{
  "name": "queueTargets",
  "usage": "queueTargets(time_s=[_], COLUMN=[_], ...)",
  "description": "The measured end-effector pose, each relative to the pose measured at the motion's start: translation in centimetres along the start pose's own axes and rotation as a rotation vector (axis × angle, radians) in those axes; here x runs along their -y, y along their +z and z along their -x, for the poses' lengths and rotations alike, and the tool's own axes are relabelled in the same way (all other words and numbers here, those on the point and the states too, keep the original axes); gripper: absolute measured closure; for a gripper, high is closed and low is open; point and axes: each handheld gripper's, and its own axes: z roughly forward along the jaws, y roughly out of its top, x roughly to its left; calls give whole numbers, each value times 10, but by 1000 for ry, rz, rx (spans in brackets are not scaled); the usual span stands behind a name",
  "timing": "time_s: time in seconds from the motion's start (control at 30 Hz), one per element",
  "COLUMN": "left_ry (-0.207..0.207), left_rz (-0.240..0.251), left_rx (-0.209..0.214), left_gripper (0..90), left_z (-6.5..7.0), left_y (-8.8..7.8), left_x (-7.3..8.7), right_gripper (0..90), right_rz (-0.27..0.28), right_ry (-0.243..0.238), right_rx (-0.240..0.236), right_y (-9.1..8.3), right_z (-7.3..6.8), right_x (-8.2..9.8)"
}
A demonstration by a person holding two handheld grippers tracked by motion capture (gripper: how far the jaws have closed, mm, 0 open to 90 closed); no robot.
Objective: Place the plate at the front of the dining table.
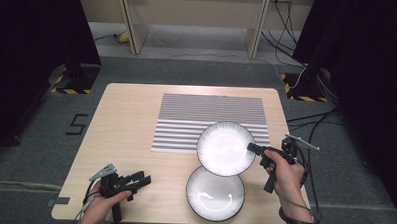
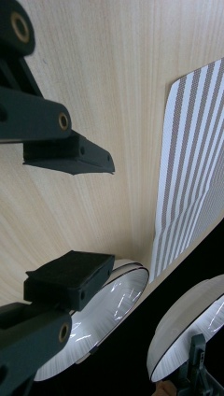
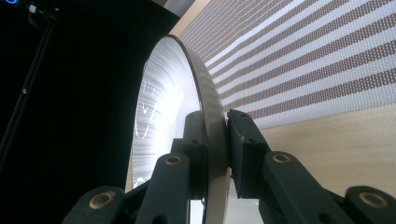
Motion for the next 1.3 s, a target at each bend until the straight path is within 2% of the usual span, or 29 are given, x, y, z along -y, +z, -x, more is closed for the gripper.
queueTargets(time_s=[1.3], left_ry=[5], left_rz=[1], left_rx=[-7], left_gripper=[472], left_z=[-1], left_y=[0], left_x=[0], right_gripper=[774], right_rz=[29], right_ry=[20], right_rx=[6], right_y=[15], right_z=[-9], right_x=[-30])
